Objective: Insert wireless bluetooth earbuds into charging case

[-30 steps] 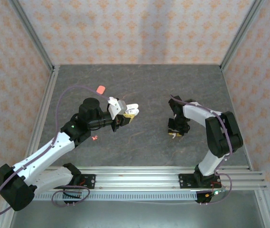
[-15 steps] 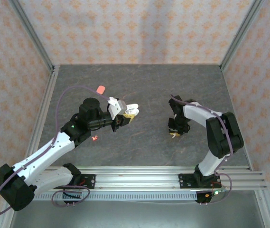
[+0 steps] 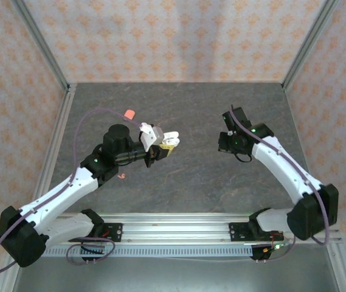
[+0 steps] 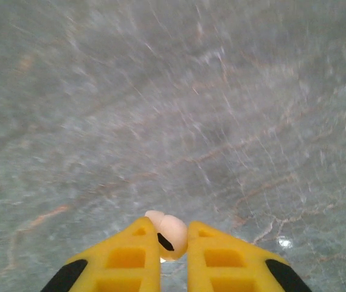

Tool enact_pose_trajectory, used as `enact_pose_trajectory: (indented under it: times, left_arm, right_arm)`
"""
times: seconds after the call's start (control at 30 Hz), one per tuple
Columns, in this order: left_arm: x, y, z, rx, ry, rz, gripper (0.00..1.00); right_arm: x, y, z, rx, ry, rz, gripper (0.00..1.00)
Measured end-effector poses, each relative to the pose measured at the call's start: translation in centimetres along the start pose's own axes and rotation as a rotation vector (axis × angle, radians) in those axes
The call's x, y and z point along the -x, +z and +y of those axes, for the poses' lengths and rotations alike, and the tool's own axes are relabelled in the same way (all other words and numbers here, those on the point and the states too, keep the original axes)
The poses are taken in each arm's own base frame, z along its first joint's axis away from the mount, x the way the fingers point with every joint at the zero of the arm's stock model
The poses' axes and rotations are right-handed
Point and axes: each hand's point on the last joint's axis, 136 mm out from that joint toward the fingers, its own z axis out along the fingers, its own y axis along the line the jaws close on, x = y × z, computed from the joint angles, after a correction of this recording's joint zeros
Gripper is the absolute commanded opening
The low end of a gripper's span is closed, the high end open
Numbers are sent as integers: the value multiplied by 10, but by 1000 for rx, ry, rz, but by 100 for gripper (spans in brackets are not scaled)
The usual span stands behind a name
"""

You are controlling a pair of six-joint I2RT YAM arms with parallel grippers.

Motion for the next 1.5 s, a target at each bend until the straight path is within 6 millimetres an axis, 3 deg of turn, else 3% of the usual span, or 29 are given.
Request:
enact_pose_trajectory:
  times: [0.23, 0.47, 0.67, 1.2, 1.5]
  left_arm:
    - [2, 12, 5, -4, -20, 5, 0]
    - [15, 33, 7, -31, -22, 1, 0]
    - [17, 45, 6, -49, -28, 7, 0]
    - [28, 50, 6, -53, -57, -20, 0]
    - [28, 52, 7, -53, -71, -23, 0]
  right_arm:
    - [28, -61, 43, 105, -96, -181, 12]
    - [34, -103, 87, 221, -202, -255, 12]
    - [36, -127, 111, 297, -257, -305, 11]
    - [38, -136, 142, 400, -309, -342, 11]
    - [28, -117, 140, 384, -337, -312, 11]
